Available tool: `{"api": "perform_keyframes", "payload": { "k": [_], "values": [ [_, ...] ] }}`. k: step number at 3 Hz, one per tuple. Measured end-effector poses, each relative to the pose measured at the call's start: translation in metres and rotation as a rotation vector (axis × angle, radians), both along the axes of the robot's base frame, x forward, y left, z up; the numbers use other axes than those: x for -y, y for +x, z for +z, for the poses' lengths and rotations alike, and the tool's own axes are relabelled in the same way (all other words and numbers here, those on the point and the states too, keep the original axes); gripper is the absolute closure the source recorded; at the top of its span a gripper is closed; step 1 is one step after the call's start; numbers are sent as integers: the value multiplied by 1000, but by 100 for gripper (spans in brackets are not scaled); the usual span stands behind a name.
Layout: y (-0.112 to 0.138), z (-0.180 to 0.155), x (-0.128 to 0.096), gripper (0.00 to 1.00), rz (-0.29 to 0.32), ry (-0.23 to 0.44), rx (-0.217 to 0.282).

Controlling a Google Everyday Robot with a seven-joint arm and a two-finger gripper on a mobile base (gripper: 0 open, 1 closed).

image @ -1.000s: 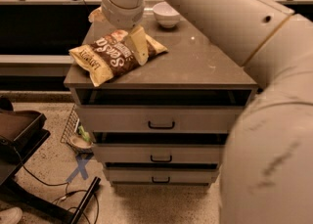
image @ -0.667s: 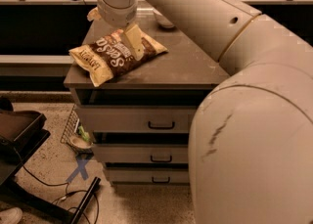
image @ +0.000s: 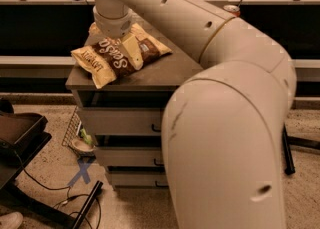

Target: Pick brown chip bag

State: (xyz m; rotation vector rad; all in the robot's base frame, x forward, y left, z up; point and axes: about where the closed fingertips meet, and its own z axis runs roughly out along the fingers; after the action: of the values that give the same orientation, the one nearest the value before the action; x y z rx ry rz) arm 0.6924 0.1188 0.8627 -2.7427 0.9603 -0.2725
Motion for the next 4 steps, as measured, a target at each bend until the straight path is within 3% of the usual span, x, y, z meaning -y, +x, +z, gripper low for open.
{"api": "perform_keyframes", "payload": {
  "k": [1, 4],
  "values": [
    [15, -33, -4, 18, -8, -39, -61],
    [19, -30, -5, 95, -10, -38, -64]
  ]
}}
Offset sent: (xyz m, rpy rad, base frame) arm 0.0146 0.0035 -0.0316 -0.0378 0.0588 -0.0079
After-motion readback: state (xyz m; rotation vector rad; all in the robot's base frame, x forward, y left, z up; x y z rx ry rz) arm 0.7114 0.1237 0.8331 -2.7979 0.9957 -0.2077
